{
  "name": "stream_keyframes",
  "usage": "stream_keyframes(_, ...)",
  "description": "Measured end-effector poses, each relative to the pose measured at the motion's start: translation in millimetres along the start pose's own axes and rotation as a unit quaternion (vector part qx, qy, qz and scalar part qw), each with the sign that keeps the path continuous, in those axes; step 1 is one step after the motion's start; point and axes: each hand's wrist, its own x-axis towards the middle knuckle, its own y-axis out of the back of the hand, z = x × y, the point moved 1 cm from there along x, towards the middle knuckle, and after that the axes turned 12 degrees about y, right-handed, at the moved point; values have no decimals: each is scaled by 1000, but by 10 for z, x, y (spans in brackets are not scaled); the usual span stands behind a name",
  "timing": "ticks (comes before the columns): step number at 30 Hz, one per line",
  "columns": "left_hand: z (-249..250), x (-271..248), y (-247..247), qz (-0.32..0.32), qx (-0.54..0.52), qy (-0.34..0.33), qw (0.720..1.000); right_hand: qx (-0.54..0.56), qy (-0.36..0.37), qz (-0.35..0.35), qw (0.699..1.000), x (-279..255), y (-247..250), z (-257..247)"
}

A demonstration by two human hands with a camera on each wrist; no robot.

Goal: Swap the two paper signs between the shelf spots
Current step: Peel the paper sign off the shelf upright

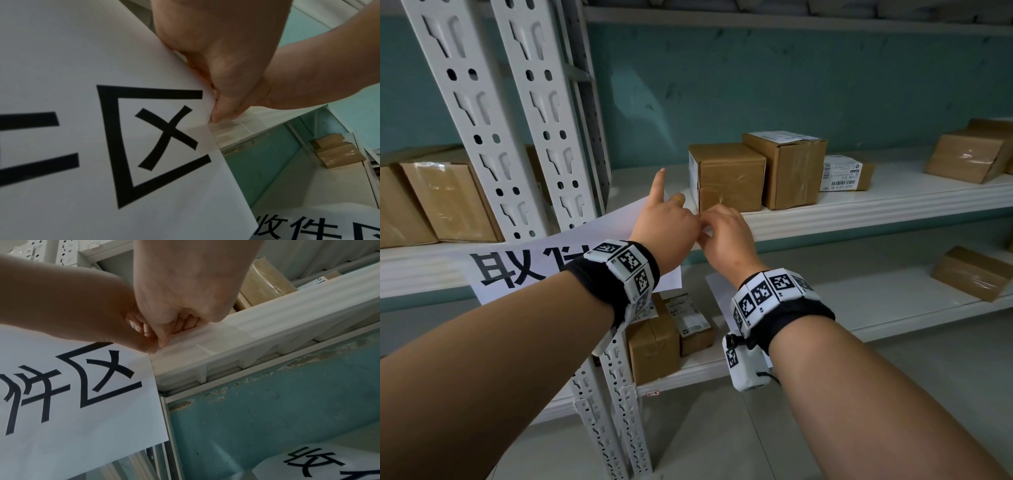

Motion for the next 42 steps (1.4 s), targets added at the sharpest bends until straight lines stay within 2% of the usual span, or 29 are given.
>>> stream_keyframes(9,-16,1,-16,-8,-3,-12,1000,-1,13,0,1000,-31,16,-8)
stream_keyframes(24,16,-68,21,-18,-11,-23,1000,-2,17,-36,999,-79,23,13)
stream_keyframes(34,28,-64,-41,-1,-15,-49,999,14,12,-36,999,-92,29,11)
stream_keyframes(42,37,-51,-35,6,-3,-42,999,17,9,-31,999,-103,45,0)
